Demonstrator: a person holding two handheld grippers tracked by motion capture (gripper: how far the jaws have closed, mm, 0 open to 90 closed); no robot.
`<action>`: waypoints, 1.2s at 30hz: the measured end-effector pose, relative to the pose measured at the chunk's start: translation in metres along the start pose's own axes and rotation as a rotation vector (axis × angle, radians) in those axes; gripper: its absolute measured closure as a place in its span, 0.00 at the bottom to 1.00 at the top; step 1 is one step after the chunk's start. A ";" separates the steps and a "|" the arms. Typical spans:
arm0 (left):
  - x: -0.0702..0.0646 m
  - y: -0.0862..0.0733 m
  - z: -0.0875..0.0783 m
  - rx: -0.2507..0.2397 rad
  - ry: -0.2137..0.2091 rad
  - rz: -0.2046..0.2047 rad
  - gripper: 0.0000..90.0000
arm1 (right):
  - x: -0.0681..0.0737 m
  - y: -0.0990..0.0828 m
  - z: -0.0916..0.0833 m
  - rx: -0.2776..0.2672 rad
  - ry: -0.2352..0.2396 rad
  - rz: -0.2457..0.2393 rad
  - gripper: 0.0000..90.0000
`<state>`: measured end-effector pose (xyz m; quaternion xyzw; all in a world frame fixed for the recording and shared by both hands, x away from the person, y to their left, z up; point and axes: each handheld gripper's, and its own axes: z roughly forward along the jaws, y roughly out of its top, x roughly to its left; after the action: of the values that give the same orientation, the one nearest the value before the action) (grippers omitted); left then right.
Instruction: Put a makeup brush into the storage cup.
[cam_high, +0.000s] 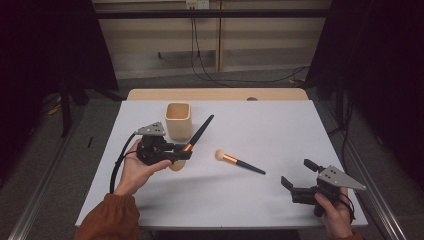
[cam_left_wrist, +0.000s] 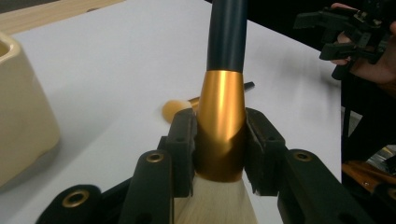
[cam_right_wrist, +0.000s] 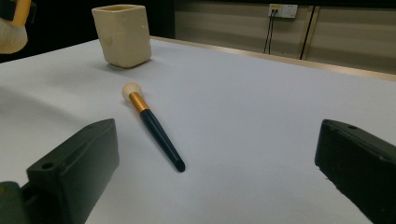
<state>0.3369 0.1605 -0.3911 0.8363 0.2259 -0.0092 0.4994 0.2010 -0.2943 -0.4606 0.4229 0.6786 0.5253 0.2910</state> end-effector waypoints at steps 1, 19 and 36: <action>-0.002 0.001 0.002 0.001 -0.006 0.007 0.74 | 0.000 0.000 0.000 0.000 -0.001 0.000 0.00; -0.026 0.017 0.028 0.061 -0.134 0.086 0.74 | 0.000 0.001 0.000 -0.007 0.003 0.005 0.00; -0.051 0.044 0.053 0.226 -0.241 0.206 0.74 | 0.004 0.013 0.005 -0.027 0.055 -0.017 0.00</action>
<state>0.3194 0.0798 -0.3689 0.8986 0.0750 -0.0835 0.4242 0.2070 -0.2877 -0.4489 0.3985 0.6828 0.5433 0.2826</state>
